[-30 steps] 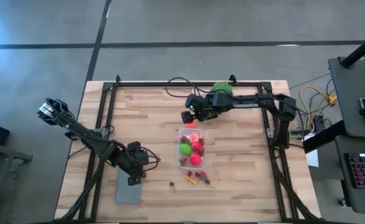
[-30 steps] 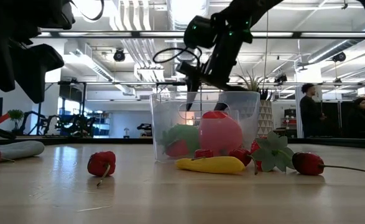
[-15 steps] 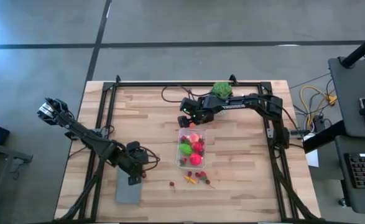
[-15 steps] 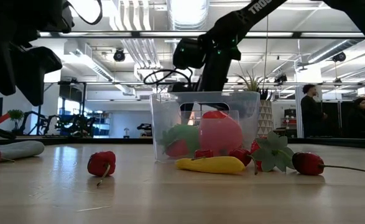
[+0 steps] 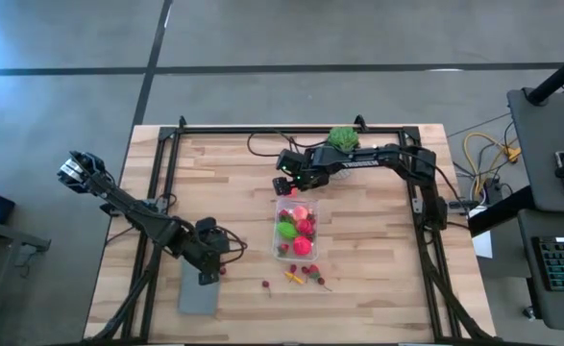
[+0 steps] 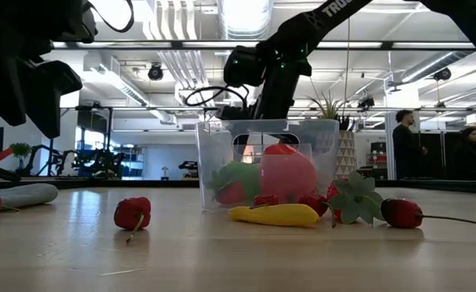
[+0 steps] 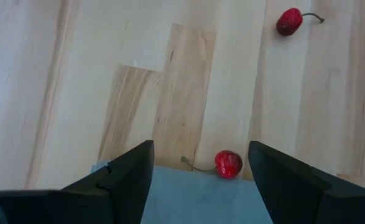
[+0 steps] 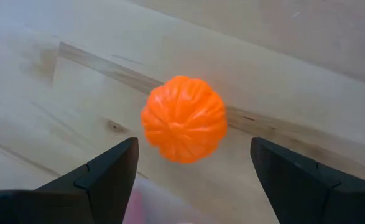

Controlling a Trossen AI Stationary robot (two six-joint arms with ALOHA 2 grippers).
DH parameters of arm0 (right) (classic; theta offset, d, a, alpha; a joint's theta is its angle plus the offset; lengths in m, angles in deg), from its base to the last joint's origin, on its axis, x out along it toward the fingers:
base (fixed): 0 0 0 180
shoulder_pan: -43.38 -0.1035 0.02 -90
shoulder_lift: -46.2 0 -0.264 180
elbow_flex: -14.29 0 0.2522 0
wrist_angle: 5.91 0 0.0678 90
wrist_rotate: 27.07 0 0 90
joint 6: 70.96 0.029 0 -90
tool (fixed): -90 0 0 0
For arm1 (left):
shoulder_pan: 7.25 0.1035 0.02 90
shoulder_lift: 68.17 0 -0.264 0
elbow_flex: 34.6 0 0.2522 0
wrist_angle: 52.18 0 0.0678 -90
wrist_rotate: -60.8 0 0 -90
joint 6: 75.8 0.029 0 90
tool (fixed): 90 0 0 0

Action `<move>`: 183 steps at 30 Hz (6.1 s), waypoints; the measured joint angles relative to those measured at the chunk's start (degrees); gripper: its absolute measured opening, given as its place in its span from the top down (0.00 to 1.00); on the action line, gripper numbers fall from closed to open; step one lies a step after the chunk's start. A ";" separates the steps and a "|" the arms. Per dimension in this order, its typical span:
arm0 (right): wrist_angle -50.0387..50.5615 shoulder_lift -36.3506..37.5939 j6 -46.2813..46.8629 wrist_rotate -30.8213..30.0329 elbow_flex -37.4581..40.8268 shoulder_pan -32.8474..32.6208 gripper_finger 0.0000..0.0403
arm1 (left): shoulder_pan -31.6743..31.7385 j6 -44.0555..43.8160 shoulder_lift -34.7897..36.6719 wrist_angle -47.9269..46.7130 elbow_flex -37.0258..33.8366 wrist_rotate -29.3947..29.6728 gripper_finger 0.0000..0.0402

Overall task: Pick and placing Produce into tupperware
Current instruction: Put the orange pumpkin into the transparent bin, then put the red cherry into the transparent bin

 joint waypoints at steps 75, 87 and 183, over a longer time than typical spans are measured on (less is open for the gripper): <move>11.06 15.97 -11.34 1.75 -8.28 -9.70 0.42 | 0.00 2.13 -0.02 2.67 -0.46 4.48 0.39; 16.17 11.14 -3.75 -2.82 -5.81 -16.10 0.42 | 0.00 2.16 -0.02 3.06 -0.46 4.46 0.39; 37.24 8.75 27.21 -22.67 4.83 -54.24 0.24 | -2.23 16.55 -13.19 11.17 -3.96 -9.65 0.73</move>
